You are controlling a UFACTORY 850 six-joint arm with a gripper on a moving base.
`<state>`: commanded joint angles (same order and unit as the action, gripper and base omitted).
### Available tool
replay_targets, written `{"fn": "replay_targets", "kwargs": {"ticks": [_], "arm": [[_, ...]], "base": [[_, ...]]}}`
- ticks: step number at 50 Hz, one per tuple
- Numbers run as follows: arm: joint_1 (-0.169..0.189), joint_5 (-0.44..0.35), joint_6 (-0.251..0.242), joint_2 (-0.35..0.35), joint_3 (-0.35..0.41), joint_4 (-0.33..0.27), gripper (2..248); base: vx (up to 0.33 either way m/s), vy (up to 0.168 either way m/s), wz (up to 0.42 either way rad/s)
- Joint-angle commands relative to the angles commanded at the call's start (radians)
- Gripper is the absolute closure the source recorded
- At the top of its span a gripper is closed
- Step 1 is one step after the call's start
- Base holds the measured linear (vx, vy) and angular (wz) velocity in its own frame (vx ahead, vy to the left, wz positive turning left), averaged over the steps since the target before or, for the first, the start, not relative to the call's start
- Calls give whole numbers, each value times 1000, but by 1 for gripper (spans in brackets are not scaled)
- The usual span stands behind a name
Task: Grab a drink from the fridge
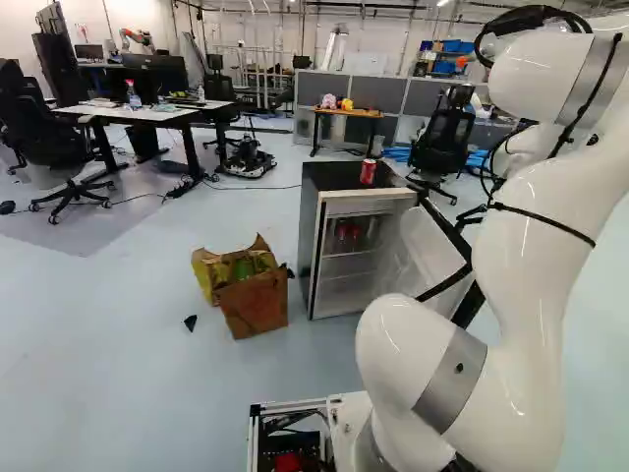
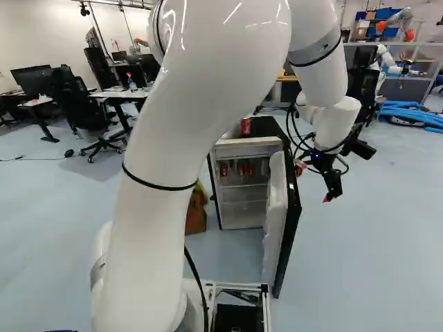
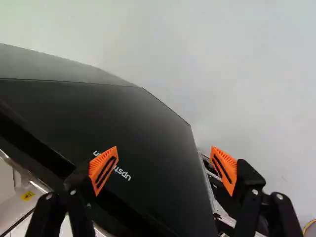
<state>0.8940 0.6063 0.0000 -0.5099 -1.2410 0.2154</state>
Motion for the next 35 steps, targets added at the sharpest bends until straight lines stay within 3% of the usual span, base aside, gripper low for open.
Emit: {"fn": "replay_targets", "kwargs": {"ticks": [35], "arm": [[-60, 0, 0, 111, 160, -30, 3]], "base": [[0, 0, 0]]}}
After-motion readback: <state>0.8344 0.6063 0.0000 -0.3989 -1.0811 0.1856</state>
